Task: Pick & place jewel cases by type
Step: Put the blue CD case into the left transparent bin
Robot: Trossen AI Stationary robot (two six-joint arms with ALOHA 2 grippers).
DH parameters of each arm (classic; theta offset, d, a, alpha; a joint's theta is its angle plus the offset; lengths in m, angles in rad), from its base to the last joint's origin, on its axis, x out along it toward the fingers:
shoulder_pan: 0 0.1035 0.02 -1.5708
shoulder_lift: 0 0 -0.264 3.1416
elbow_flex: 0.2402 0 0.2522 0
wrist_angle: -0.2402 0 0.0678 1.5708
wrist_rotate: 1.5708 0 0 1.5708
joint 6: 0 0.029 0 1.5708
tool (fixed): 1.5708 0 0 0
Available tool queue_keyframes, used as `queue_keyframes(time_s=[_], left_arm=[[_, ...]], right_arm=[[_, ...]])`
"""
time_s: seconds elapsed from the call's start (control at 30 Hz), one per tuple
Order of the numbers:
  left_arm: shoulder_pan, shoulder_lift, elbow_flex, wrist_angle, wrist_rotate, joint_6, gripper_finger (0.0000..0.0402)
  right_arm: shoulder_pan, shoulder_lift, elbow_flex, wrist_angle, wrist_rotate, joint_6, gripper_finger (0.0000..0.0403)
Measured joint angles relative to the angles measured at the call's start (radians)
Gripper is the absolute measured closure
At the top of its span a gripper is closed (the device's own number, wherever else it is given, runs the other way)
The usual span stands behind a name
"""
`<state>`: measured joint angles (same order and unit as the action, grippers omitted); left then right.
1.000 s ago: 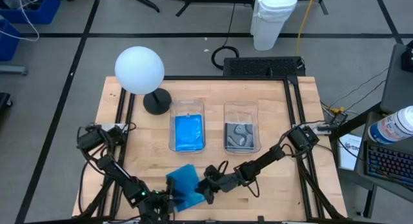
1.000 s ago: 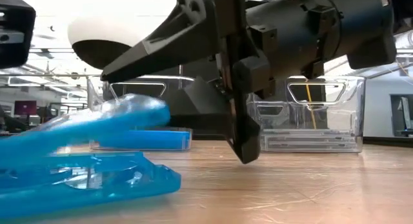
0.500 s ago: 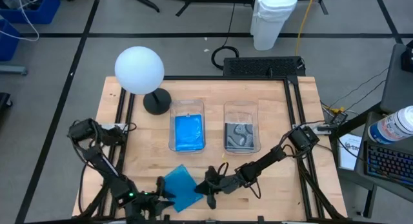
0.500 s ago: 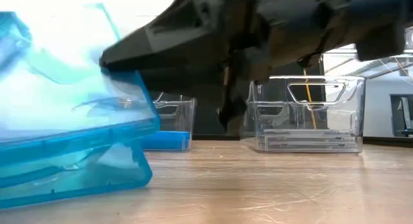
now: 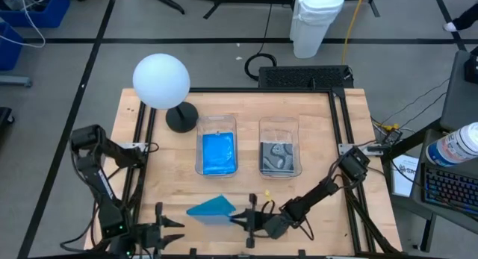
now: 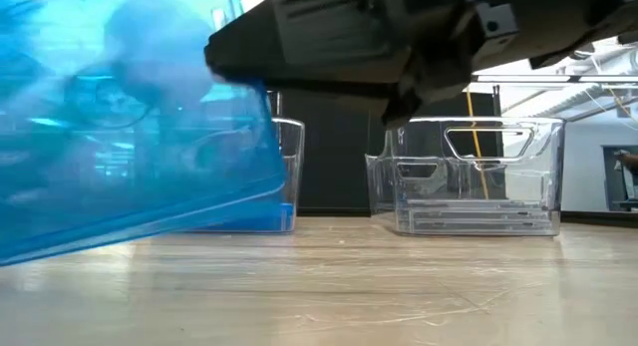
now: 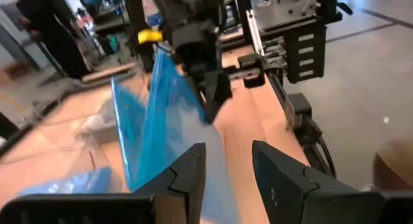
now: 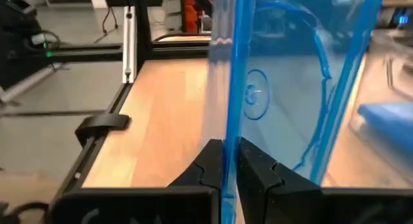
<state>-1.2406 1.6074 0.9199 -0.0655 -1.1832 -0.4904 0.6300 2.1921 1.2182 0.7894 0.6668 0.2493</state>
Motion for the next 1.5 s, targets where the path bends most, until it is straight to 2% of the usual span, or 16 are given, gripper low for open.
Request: queue_keyframes(time_s=[0.17, 0.43, 0.57, 0.7, 0.9, 1.1, 1.2, 1.3, 1.5], left_arm=[[0.021, 0.021, 0.000, -0.108, 0.063, -0.193, 0.0230], [0.089, 0.061, 0.000, -0.324, 0.120, -0.481, 0.0103], [0.130, 0.062, 0.000, -0.325, 0.145, -0.492, 0.0058], [0.175, 0.062, 0.000, -0.271, 0.218, -0.414, 0.0038], [0.239, 0.062, 0.000, -0.141, 0.307, -0.270, 0.0046], [0.291, 0.061, 0.000, -0.099, 0.357, -0.191, 0.0077], [0.313, 0.061, 0.000, -0.098, 0.386, -0.191, 0.0103], [0.333, 0.061, 0.000, -0.098, 0.443, -0.191, 0.0134], [0.366, 0.061, 0.001, -0.100, 0.532, -0.195, 0.0206]], right_arm=[[0.022, 0.000, -0.001, 0.020, 0.041, -0.091, 0.0389], [0.038, 0.001, -0.001, 0.019, 0.039, -0.141, 0.0389], [0.038, 0.001, -0.001, 0.010, 0.017, -0.141, 0.0389], [0.035, 0.001, -0.001, -0.020, 0.012, -0.132, 0.0389], [0.022, 0.001, -0.001, -0.062, -0.026, -0.086, 0.0386], [0.019, 0.002, -0.001, -0.082, -0.044, -0.078, 0.0381], [0.019, 0.002, -0.001, -0.084, -0.059, -0.078, 0.0382], [0.018, 0.002, -0.001, -0.085, -0.127, -0.078, 0.0381], [0.020, 0.003, -0.001, -0.090, -0.149, -0.078, 0.0349]])
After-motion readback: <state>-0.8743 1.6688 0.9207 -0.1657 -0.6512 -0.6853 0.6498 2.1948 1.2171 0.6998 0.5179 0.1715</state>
